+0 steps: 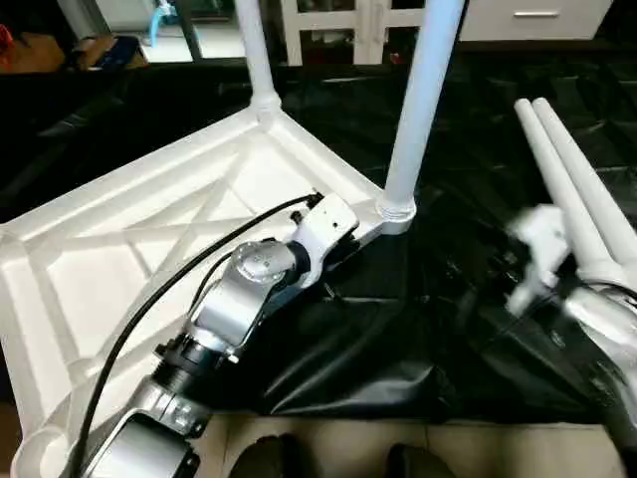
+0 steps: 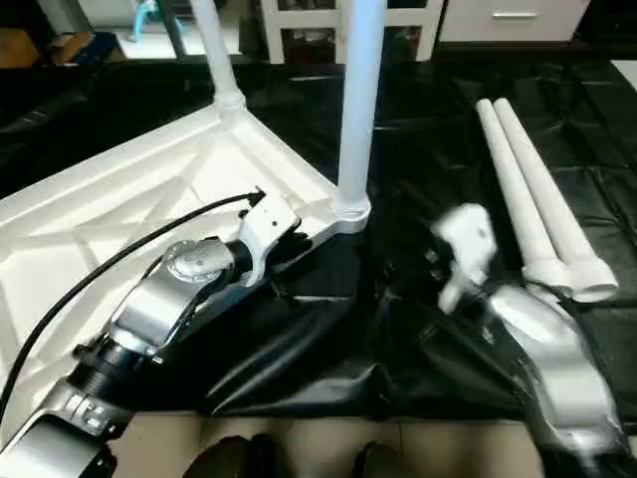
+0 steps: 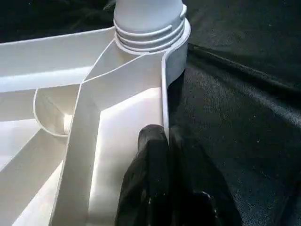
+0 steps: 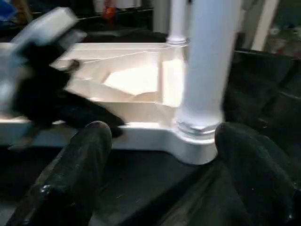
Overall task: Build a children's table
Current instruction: Rotate leg to tighten, then rotate table base
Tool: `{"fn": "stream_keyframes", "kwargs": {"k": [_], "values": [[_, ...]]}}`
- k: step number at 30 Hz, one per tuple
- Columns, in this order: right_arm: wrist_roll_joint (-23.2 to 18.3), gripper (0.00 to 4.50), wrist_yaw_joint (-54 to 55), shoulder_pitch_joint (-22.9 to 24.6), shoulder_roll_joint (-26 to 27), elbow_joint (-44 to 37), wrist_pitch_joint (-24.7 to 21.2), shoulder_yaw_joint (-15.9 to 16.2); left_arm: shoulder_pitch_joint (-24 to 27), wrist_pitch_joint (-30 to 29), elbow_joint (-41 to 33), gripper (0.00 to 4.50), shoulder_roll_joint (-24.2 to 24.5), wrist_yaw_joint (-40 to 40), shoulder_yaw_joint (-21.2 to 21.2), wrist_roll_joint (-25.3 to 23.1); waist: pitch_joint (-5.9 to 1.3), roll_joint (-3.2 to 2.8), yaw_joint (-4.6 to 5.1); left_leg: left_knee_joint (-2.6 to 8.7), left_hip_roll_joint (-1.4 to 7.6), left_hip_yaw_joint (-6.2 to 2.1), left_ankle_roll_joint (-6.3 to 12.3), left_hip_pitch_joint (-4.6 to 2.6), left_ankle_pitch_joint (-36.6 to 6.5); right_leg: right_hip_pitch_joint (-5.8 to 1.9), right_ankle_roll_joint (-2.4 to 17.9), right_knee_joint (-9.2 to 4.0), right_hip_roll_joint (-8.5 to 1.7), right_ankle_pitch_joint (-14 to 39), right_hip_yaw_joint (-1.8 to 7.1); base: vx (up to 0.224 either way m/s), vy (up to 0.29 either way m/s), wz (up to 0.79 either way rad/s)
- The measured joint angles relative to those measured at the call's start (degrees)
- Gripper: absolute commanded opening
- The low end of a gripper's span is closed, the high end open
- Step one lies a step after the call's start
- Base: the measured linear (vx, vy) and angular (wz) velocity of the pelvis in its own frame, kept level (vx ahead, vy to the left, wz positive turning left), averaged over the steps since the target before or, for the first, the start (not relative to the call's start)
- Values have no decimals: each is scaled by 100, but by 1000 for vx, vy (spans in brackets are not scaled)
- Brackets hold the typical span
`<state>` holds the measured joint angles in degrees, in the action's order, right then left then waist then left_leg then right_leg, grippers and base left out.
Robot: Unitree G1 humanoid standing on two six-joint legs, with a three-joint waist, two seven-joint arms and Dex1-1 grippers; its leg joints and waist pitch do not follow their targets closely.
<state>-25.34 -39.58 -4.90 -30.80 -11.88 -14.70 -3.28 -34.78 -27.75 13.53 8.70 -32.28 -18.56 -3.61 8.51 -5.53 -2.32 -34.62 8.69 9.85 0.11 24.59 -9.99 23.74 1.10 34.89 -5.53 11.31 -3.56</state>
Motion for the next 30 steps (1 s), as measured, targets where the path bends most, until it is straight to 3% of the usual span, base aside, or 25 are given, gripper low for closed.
{"fn": "stream_keyframes", "kwargs": {"k": [4,7,13,16,17,20,23,27,30], "values": [[103,390,210,306,13,-144,-152,-28,-219,85,402,0,-242,74,116,102,5,-14,-4,4,-1,17,-24,1,-13,-2,-2,-6,-3,-1,13,0,0,0],[506,390,673,387,97,-70,-358,53,-458,183,833,0,-550,227,315,214,18,-36,-18,6,-2,26,-22,28,-12,7,-2,-16,-4,-2,20,0,0,0],[923,390,1494,507,502,0,-755,234,-850,594,1478,0,-1127,475,649,492,58,-150,-101,17,-40,46,56,89,27,61,-8,-15,-57,-3,16,0,0,0],[1014,390,1601,500,532,-2,-768,266,-878,777,1483,0,-1286,502,816,692,53,-164,-106,8,-60,49,90,154,28,131,-11,8,-83,-3,8,0,0,0],[1029,399,1623,498,533,-4,-768,266,-879,853,1472,43,-1354,496,921,845,53,-164,-105,-2,-61,48,98,174,27,145,-13,9,-86,-4,5,0,0,0],[1134,399,1710,489,579,-5,-770,296,-1091,832,876,50,-1528,247,1361,1523,56,-159,-121,-31,-60,40,114,190,25,143,-12,14,-91,-4,-4,0,0,0],[1210,399,1746,464,679,1,-780,427,-1366,868,349,84,-1572,269,1548,1761,58,-152,-102,-36,-63,45,123,152,31,104,-12,12,-95,-5,4,0,0,0],[1263,399,1777,418,704,62,-784,518,-1244,916,464,100,-1467,319,1482,1606,76,-124,-69,-34,-63,47,123,133,37,74,-35,2,-96,-20,6,0,0,0],[1266,399,1772,279,776,95,-785,612,-1195,890,489,100,-909,360,1401,1358,90,-103,23,-34,-63,48,116,134,45,80,-68,1,-96,-52,13,0,0,0]]}}
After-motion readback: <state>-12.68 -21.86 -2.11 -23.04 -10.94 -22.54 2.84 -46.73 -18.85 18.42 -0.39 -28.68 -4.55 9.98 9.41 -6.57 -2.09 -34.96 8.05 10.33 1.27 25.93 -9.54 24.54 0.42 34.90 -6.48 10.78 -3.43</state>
